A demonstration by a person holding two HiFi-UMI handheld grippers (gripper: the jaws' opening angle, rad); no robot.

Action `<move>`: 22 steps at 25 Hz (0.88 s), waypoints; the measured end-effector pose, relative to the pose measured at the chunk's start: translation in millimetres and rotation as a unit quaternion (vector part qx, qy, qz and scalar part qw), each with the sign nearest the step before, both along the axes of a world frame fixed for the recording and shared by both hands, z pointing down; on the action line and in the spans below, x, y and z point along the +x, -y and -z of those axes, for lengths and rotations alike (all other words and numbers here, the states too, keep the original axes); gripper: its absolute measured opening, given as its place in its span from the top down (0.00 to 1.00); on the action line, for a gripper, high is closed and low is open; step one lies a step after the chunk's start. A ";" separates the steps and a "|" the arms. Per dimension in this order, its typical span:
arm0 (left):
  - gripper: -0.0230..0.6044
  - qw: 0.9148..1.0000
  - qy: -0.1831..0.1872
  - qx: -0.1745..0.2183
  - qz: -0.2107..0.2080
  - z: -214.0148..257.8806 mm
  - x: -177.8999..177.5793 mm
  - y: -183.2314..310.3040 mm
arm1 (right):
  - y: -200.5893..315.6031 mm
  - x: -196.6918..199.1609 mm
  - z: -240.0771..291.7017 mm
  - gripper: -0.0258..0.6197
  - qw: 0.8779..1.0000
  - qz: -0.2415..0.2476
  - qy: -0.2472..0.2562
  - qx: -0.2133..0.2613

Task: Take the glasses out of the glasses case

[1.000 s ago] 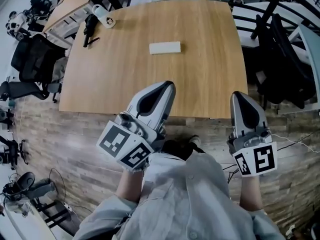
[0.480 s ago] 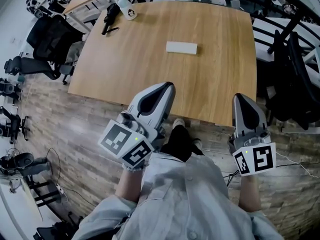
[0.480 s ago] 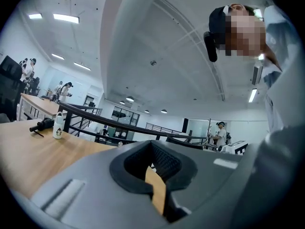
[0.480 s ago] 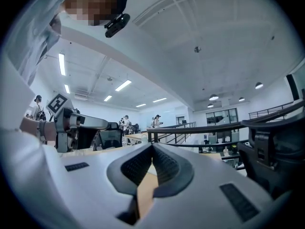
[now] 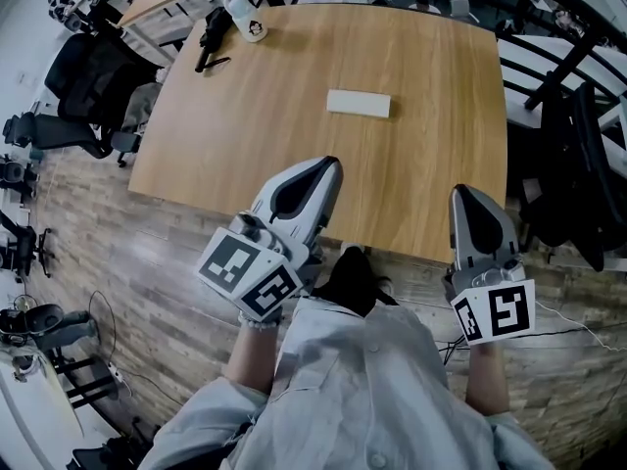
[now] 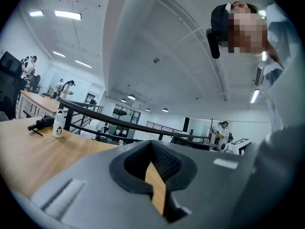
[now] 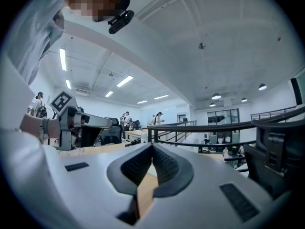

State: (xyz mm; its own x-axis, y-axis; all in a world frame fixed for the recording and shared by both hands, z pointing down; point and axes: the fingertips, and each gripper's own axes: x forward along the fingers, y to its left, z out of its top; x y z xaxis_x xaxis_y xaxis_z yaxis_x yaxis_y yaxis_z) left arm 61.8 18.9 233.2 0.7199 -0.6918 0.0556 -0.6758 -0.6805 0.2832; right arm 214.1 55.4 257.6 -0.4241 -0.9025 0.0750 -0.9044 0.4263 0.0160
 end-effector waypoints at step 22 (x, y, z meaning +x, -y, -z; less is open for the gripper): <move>0.96 0.997 0.049 -0.063 -0.019 -87.4 -27.6 133.6 | 115.9 -36.6 -45.7 0.96 0.998 -0.002 -0.018 -0.060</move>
